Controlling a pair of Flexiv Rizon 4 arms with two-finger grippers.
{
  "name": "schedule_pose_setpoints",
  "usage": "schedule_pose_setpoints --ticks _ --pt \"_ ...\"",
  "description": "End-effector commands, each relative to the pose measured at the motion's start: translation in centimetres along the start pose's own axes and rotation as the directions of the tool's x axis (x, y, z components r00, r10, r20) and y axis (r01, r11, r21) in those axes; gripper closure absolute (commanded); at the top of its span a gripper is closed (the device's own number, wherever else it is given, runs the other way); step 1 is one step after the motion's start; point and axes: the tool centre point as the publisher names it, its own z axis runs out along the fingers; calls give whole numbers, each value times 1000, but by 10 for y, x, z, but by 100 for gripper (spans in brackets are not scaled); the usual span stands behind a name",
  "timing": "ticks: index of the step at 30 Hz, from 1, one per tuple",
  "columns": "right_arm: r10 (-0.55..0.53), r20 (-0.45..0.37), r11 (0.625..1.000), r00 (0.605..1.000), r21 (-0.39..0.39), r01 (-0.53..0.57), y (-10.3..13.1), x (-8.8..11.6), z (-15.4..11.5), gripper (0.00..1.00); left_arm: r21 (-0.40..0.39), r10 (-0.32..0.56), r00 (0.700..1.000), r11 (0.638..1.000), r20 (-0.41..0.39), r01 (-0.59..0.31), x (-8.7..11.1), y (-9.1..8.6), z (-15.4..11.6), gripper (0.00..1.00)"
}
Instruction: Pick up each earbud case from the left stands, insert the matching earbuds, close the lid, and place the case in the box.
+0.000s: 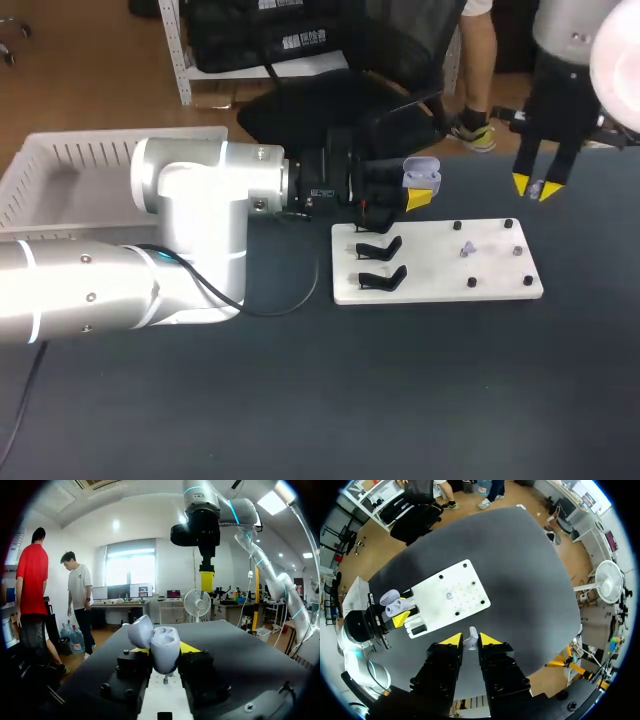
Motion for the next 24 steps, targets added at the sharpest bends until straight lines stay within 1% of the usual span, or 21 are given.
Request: schedule_pose_setpoints --ticks 1,5,11,14,24 --pt "-23 10 1000 1000 8 23 16 4 -6 100 -8 4 1000 1000 4 -4 1 -2 0 100" --pt "-53 25 999 998 14 52 27 8 -12 100 -8 4 1000 1000 4 -4 1 -2 0 100" --pt "-91 35 996 995 -7 91 45 14 -14 100 -8 4 1000 1000 4 -4 1 -2 0 100" --pt "-100 47 995 994 -5 100 52 14 -11 100 -8 4 1000 1000 4 -4 1 -2 0 100" --pt "-143 44 990 989 -11 143 72 10 -6 100 -8 4 1000 1000 4 -4 1 -2 0 100"
